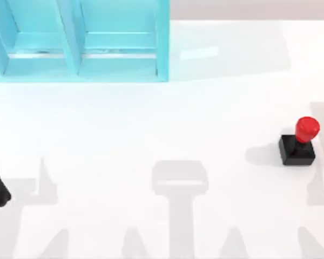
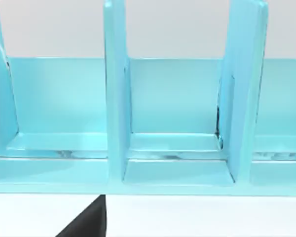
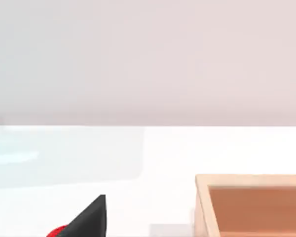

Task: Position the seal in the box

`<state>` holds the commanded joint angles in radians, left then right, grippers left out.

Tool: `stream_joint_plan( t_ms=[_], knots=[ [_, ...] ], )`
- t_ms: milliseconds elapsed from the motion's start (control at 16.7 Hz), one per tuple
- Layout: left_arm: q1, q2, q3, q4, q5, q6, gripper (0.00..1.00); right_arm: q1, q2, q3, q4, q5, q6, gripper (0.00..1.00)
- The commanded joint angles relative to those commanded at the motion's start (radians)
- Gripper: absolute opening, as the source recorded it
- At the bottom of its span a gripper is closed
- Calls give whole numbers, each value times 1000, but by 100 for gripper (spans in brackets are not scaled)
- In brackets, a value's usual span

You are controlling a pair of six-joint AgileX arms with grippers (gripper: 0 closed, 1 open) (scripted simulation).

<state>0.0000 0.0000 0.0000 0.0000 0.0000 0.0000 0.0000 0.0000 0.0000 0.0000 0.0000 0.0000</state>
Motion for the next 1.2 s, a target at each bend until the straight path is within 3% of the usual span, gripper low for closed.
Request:
stream_joint_plan(
  t_ms=[240, 480, 1200],
  knots=[
    [0, 0, 0, 0, 0, 0, 100, 6, 31, 29, -26, -2, 5, 100],
    [0, 0, 0, 0, 0, 0, 100, 35, 219, 210, -176, -6, 32, 100],
    [0, 0, 0, 0, 0, 0, 100, 163, 1394, 1232, -970, 3, 159, 100]
  ],
)
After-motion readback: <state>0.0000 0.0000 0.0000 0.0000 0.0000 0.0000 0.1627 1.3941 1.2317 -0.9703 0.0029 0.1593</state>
